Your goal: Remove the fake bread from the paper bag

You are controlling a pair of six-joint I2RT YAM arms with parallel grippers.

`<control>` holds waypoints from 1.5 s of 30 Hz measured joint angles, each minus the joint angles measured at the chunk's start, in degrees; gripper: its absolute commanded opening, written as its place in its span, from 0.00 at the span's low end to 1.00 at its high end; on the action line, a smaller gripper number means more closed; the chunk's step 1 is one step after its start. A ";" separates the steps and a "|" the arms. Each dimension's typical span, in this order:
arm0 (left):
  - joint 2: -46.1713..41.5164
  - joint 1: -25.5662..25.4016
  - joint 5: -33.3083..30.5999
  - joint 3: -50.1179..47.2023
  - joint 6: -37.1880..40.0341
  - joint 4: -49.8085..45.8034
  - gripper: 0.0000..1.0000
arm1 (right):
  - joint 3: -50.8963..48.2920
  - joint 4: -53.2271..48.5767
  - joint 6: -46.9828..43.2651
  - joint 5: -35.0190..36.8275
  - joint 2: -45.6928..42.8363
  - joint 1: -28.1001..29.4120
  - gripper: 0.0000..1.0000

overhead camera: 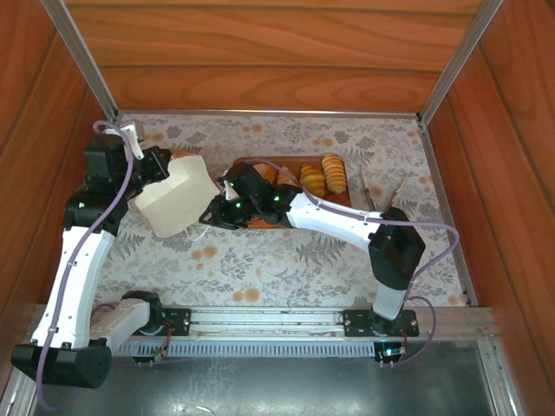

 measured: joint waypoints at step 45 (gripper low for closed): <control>28.48 7.19 -1.79 23.50 2.51 1.99 0.00 | 47.15 -24.61 -20.76 1.66 17.66 -16.98 0.06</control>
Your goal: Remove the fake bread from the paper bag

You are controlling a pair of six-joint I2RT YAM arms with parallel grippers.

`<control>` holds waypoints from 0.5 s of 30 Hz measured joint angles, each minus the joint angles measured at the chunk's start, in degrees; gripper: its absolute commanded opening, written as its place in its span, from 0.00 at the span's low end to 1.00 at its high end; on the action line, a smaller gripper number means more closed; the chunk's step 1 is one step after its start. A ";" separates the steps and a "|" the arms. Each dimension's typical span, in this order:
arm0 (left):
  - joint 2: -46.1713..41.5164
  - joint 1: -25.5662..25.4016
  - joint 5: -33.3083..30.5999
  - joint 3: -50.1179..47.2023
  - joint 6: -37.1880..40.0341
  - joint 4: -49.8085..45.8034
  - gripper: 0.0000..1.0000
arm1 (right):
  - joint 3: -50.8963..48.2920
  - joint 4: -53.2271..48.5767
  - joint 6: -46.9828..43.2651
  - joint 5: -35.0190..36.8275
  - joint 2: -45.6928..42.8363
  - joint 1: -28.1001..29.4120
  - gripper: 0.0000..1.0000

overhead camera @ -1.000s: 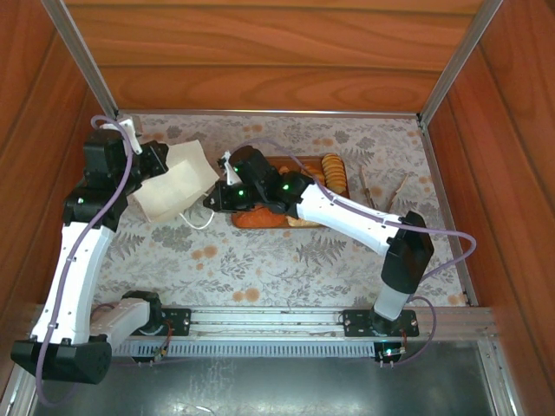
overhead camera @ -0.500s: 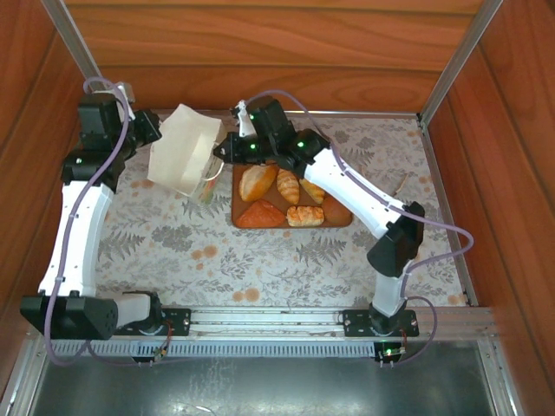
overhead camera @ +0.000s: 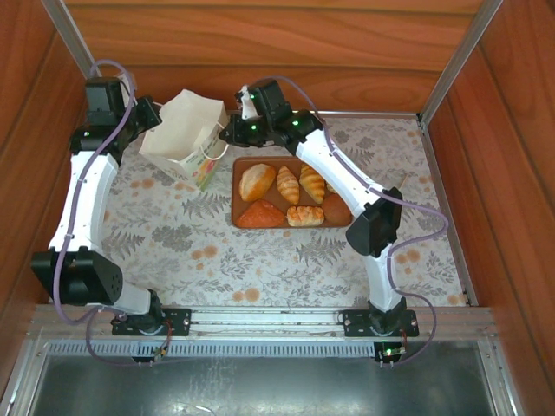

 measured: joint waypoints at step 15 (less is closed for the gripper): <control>13.31 0.68 4.20 10.45 -0.31 0.98 0.14 | 7.67 -1.73 0.63 -2.49 7.21 -5.66 0.28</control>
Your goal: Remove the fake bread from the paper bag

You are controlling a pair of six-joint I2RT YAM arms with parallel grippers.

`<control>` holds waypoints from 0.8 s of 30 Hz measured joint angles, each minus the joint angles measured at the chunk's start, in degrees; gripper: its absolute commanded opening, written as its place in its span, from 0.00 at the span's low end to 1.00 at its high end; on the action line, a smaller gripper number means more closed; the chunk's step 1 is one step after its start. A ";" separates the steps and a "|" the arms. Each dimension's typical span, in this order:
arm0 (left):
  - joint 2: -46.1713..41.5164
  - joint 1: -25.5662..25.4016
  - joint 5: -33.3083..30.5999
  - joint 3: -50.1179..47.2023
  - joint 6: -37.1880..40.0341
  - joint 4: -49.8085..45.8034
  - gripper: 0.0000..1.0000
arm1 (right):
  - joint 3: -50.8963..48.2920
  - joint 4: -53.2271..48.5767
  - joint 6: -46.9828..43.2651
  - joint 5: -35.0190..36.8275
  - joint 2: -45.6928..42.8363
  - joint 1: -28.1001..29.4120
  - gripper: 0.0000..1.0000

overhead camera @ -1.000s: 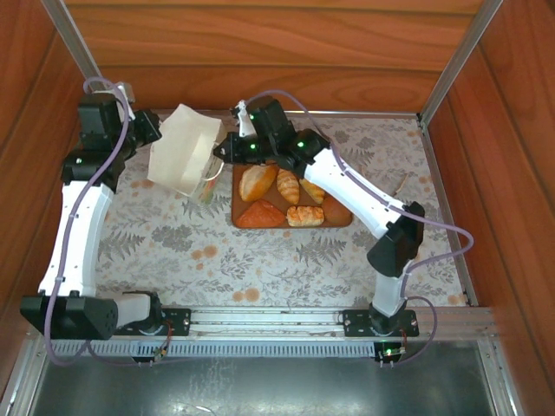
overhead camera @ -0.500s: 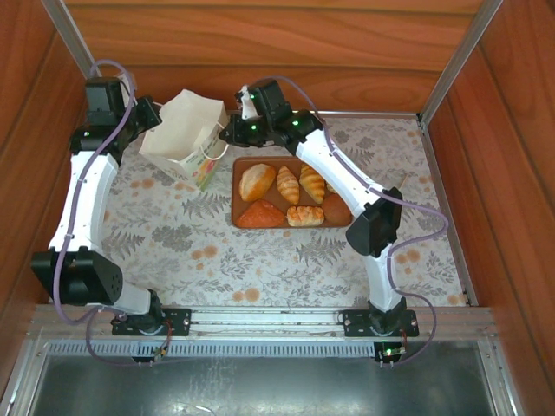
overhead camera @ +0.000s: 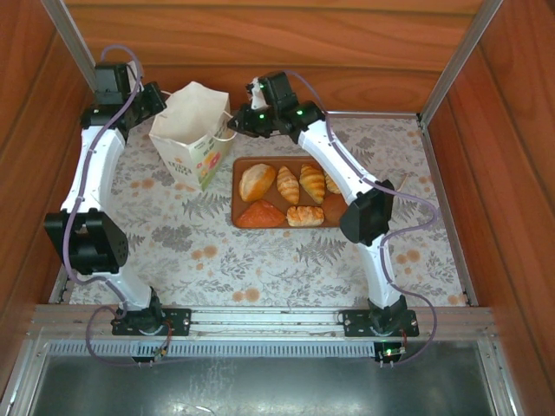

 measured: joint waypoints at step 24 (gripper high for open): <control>-13.70 1.88 -4.61 -1.01 3.98 -1.46 1.00 | -5.22 -8.74 -15.56 12.41 -18.56 -1.92 0.98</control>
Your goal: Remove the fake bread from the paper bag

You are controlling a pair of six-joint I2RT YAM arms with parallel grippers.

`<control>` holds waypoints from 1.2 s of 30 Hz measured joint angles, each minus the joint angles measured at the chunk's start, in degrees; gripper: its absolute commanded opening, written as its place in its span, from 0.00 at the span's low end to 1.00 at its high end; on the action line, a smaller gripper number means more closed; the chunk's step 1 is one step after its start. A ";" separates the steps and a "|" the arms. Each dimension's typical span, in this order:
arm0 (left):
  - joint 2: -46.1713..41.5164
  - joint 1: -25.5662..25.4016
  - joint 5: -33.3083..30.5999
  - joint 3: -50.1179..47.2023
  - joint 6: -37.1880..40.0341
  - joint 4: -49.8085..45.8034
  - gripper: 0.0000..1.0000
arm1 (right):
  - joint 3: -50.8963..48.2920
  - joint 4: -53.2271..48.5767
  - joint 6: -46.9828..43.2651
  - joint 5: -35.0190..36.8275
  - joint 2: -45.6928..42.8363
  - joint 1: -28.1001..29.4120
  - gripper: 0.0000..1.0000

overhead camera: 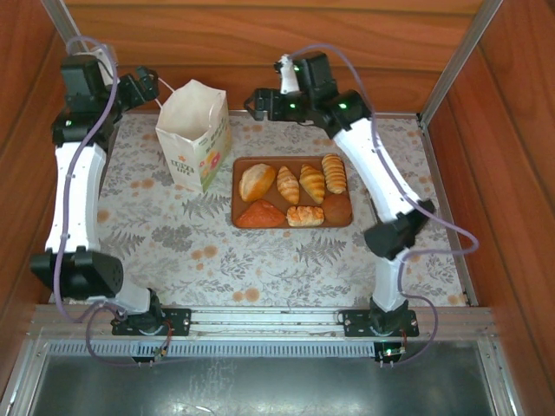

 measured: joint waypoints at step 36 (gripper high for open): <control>-23.78 0.04 -29.09 -68.67 7.06 33.46 1.00 | -98.62 48.35 -17.14 35.36 -45.48 -29.51 1.00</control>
